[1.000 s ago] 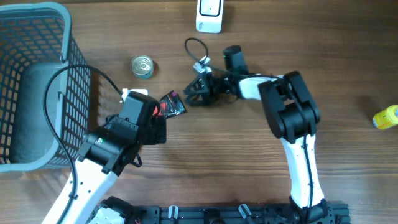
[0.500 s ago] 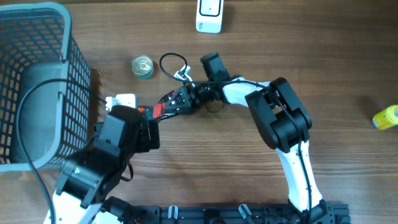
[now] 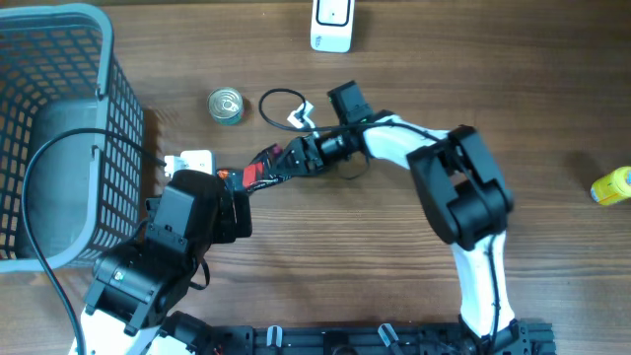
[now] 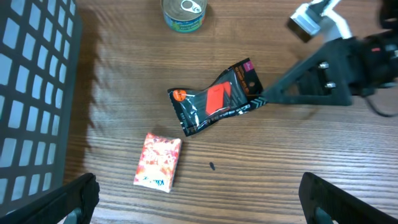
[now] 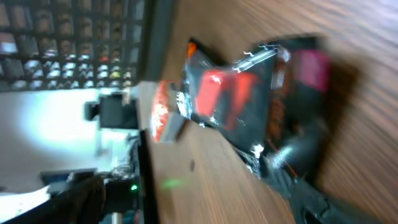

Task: Scan the item barcode

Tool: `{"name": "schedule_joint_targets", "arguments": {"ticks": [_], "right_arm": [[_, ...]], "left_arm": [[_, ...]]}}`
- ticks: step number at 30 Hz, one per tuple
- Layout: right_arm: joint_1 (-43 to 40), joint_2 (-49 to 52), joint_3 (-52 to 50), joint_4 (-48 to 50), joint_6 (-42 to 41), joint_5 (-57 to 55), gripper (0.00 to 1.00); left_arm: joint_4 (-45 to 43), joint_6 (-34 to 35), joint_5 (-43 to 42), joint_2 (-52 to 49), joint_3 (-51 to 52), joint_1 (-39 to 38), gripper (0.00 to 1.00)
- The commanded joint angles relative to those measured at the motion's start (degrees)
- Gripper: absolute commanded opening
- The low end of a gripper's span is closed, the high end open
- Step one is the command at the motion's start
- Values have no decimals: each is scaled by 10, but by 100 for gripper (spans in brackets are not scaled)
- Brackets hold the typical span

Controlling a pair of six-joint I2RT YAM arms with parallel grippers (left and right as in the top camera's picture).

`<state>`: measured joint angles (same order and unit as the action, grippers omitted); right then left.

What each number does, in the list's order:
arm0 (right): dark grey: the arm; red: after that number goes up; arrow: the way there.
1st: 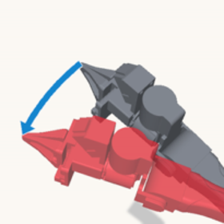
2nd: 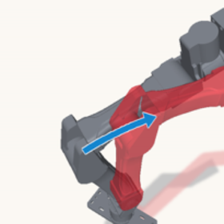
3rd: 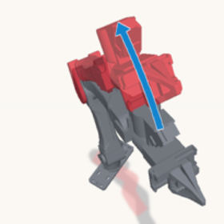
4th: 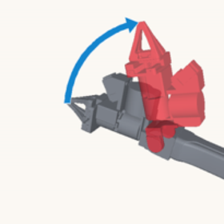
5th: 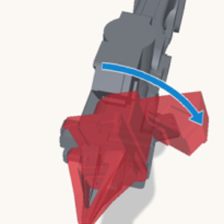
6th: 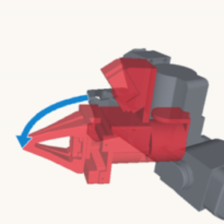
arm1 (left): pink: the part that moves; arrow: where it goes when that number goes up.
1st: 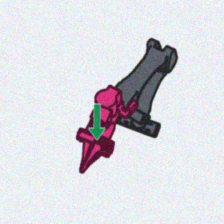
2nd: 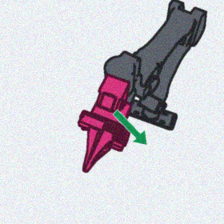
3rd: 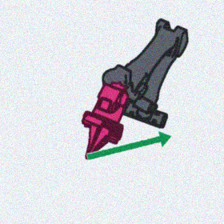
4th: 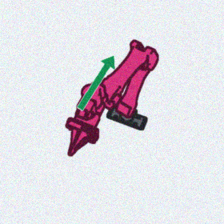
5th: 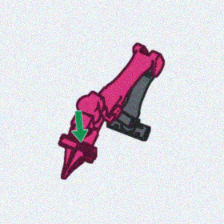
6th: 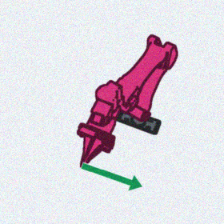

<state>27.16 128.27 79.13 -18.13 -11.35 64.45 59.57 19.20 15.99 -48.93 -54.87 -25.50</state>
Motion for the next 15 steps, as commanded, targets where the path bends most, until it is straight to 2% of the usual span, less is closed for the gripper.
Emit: {"name": "schedule_joint_targets", "arguments": {"ticks": [1, 4, 7, 12, 15], "right_arm": [[-2, -108, -3, -81, 78, -167, 100], [-2, -174, -3, -166, 128, -253, 100], [-2, -226, -3, -222, 126, -323, 100], [-2, -248, -3, -289, 101, -451, 100], [-2, -245, -3, -312, 124, -458, 100]], "left_arm": [[-3, 7, 6, 1, -3, 3, 100], [-10, 7, 5, 1, -3, 3, 100], [-17, 8, 5, 2, -3, 3, 100], [-42, 32, 6, 17, -3, 3, 100], [-61, 38, 13, 43, -3, 3, 100]]}}
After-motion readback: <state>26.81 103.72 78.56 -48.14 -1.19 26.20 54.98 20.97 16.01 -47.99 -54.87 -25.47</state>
